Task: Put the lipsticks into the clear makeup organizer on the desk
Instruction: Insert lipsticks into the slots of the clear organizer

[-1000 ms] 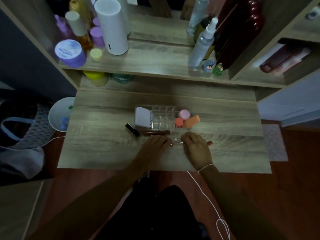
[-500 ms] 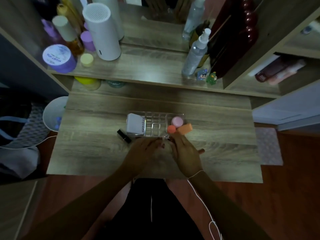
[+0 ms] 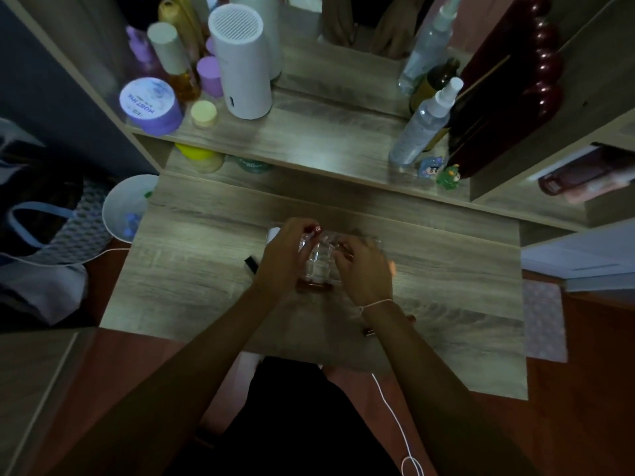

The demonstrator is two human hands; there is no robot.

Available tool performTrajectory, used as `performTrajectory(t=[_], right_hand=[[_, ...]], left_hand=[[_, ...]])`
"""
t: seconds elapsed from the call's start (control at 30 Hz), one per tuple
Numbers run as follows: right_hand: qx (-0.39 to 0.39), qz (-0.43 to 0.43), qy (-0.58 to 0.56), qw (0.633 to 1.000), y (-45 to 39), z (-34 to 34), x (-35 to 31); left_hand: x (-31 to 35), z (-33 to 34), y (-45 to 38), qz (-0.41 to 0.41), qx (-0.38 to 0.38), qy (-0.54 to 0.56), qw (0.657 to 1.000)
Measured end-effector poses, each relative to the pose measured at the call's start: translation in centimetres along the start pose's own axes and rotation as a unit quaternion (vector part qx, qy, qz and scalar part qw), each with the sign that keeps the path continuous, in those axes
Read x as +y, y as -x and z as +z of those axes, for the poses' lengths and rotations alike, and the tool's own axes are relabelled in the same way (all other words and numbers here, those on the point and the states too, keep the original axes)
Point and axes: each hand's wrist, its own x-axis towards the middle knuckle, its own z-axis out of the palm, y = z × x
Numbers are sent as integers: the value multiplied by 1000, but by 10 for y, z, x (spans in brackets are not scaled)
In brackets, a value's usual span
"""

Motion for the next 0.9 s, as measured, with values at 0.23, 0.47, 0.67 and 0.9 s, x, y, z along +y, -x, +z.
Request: performTrajectory(t=[0.23,0.47,0.67,0.9], right_hand=[[-33,-2,-4,999,-17,-8,-11],[0,-20,-52,998,-27,-11,-20],[9,-10,-64,998,-31,-1,-20],[5,-14,-83,996,-39,8,-21]], left_hand=[[-1,-1,-7,34,14,22,999],[-2,-3,-9,15,-24,-8,1000],[-6,1,-12,22,-55,-62,996],[-12,2,-17,30,-52,-49,997]])
